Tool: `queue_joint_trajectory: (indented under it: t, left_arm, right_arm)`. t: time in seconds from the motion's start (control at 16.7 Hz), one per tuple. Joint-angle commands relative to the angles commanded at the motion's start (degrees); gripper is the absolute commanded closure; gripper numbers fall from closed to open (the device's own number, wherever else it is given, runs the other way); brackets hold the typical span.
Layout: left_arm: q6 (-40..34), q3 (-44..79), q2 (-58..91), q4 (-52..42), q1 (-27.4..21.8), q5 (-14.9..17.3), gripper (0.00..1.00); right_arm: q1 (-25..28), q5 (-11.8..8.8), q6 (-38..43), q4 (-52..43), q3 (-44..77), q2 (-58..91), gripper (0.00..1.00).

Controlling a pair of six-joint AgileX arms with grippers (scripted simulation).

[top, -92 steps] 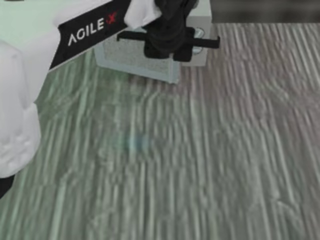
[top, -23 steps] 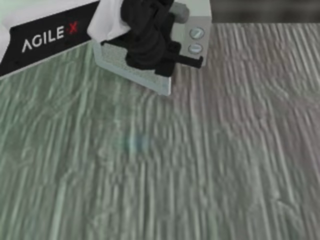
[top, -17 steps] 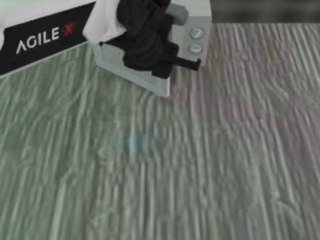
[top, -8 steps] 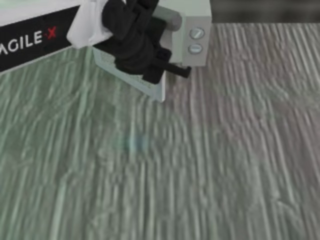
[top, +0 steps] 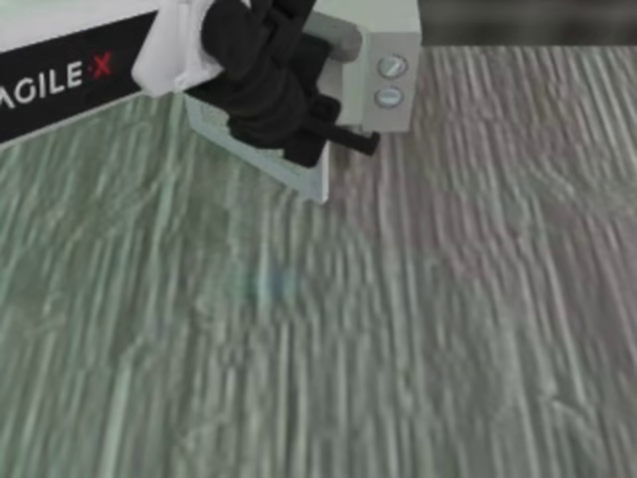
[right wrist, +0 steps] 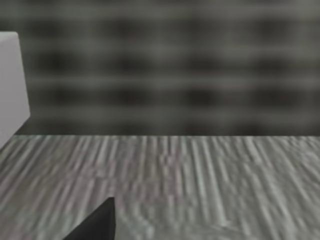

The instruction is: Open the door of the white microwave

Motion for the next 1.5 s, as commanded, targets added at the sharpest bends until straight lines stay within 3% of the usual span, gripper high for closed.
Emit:
queue_joint_trajectory:
  t: [0.72,1.26,1.5]
  left_arm:
    - [0.00,0.00,0.00,0.00,0.00,0.00,1.00]
    - [7.93,-5.48,-4.05,1.24,2.46,4.64,1.00]
    - [8.19,-5.65,-4.17,1.26,2.55,4.77,1.00]
  right_arm:
    - [0.00,0.00,0.00,0.00,0.00,0.00,0.00]
    - [0.00,0.00,0.00,0.00,0.00,0.00,0.00]
    - [0.00,0.00,0.00,0.00,0.00,0.00,0.00]
